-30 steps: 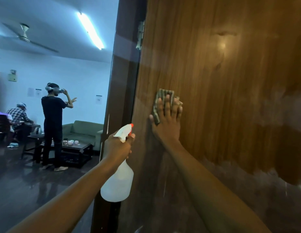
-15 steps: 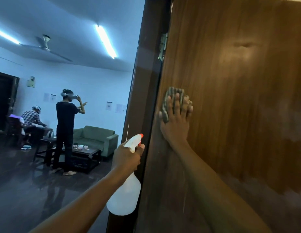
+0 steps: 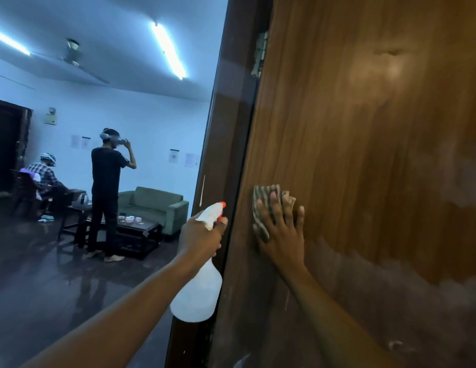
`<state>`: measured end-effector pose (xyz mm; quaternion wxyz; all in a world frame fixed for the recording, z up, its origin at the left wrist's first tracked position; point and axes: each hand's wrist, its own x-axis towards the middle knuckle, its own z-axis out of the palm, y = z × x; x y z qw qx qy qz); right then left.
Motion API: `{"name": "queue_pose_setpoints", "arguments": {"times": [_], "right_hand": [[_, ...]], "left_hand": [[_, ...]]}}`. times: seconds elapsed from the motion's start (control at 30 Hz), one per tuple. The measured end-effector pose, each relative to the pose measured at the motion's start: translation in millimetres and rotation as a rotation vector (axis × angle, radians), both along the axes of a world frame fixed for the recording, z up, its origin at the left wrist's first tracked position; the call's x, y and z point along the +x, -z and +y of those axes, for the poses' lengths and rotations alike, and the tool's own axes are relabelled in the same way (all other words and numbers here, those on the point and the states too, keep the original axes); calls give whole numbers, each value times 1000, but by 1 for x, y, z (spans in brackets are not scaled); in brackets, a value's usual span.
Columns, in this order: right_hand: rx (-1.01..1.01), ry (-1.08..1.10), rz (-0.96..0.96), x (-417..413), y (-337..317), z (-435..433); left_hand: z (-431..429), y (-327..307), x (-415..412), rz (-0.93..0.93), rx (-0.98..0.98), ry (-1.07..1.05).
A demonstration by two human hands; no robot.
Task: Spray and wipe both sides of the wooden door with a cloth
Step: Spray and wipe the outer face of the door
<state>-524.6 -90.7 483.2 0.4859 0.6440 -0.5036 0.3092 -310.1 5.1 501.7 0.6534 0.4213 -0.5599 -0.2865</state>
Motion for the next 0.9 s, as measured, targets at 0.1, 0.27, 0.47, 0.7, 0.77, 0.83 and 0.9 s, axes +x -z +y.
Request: {"name": "queue_pose_setpoints", "arguments": {"times": [0.1,0.27,0.47,0.7,0.77,0.83,0.9], "right_hand": [[17,-28,-118,45,-19,-9],[98,-124,369,40,53,-10],[44,-36,52,-22,83,10],[91,-62,-91,16,21,-8],[118,-78,103,10,39,-9],[155,-100,222,-6,67,0],[171,-91,201,-31,96,9]], "left_hand": [[-3,4,-6,-8,-5,-9],[5,13,-22,5,5,-17],[6,27,-29,-45,25,3],[-4,28,-39,-36,67,-27],[-6,29,-47,-34,80,-39],[-5,32,-55,-43,97,-39],[-4,36,-62,-67,92,-19]]}}
